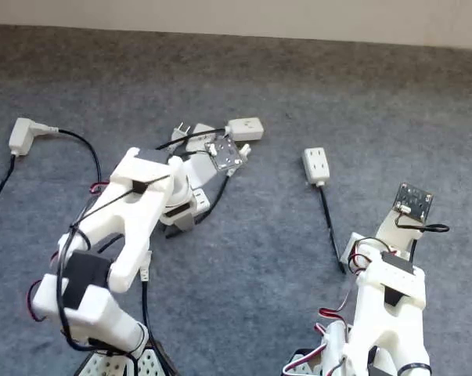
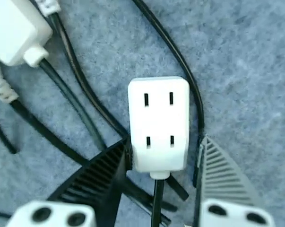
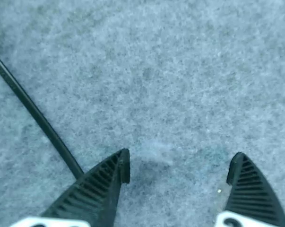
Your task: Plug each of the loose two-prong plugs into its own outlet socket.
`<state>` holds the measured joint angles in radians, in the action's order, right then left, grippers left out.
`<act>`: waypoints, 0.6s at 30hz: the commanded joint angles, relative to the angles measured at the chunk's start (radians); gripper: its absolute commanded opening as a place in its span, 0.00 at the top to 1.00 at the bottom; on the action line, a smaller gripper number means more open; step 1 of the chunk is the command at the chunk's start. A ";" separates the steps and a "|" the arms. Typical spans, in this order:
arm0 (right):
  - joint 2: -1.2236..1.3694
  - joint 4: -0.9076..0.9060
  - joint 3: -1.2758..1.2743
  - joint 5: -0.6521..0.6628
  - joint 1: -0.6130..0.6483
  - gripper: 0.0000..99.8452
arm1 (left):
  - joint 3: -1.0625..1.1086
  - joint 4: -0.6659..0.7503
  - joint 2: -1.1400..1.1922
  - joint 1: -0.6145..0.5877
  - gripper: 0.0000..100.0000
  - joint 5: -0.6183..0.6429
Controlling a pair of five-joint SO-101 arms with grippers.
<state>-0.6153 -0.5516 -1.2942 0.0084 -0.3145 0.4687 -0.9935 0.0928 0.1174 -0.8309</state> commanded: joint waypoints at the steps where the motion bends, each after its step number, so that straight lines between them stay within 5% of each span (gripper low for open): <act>1: -0.024 0.018 0.004 0.014 0.007 0.68 | -0.093 0.005 0.081 0.008 0.78 0.008; 7: -0.024 0.018 0.004 0.014 0.007 0.68 | -0.268 -0.129 0.114 0.022 1.00 0.003; 18: -0.024 0.018 0.004 0.014 0.007 0.68 | -0.750 -0.646 0.122 0.111 1.00 0.008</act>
<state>-0.6153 -0.5516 -1.2942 0.0084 -0.3145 -0.0974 -1.4799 0.2202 0.1741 -0.8355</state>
